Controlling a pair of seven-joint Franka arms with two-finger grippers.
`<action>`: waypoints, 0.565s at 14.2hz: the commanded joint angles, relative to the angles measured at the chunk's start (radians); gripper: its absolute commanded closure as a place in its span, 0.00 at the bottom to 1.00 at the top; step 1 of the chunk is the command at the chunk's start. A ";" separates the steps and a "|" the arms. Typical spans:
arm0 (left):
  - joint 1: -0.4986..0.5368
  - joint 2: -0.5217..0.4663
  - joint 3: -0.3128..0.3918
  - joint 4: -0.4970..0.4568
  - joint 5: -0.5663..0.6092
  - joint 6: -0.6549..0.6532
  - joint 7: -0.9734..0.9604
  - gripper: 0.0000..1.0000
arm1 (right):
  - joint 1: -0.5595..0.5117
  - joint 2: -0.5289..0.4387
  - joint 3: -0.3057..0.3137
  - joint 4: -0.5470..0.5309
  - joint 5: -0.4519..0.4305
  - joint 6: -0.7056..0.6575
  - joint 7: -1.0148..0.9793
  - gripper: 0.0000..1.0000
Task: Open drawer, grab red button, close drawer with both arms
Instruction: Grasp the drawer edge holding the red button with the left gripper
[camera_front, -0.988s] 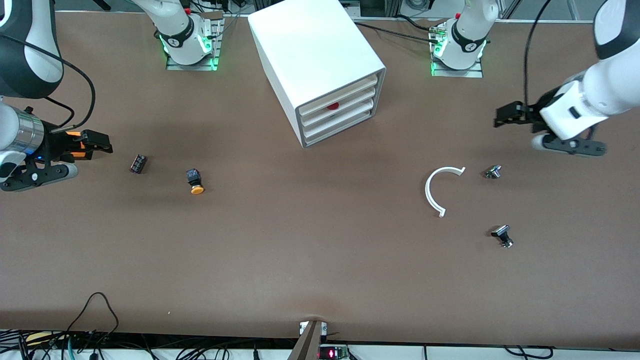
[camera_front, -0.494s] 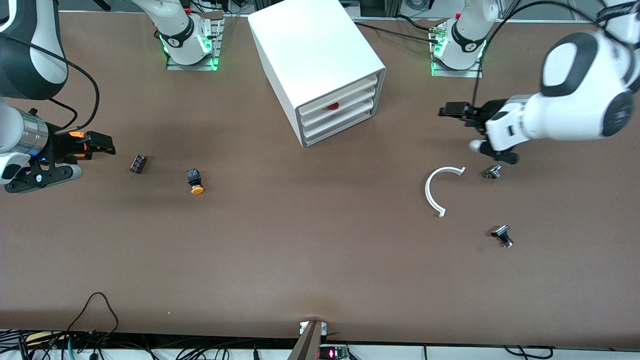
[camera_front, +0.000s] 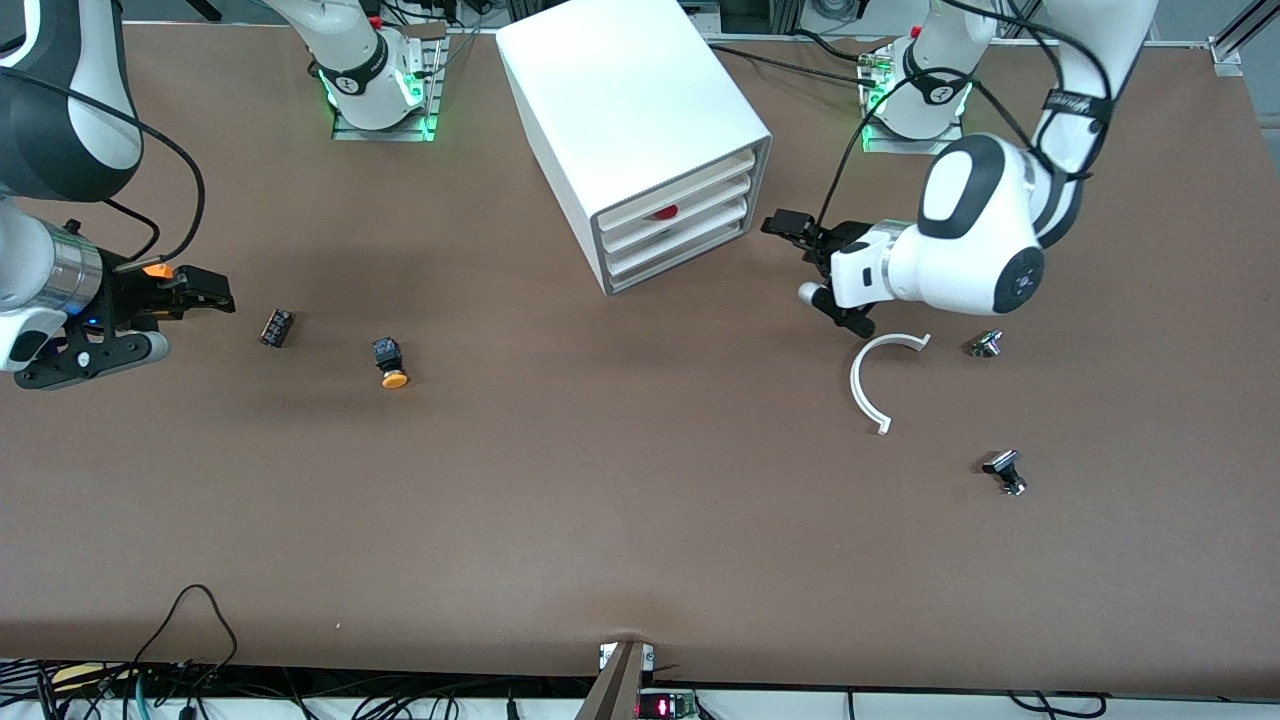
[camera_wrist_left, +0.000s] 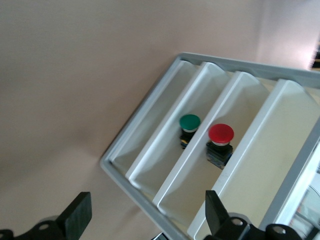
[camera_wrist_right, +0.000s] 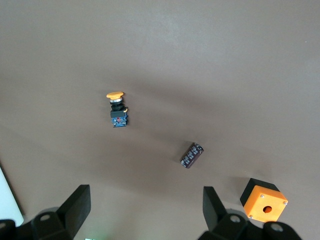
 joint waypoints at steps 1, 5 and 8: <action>0.014 0.014 -0.001 -0.020 -0.052 0.007 0.107 0.00 | 0.002 0.007 0.002 0.007 0.004 0.002 0.002 0.01; 0.015 0.104 -0.009 -0.030 -0.201 0.011 0.333 0.00 | 0.001 0.007 0.000 0.007 0.005 0.002 0.000 0.01; 0.014 0.131 -0.010 -0.052 -0.218 0.017 0.389 0.00 | 0.001 0.008 0.000 0.007 0.004 0.002 0.002 0.01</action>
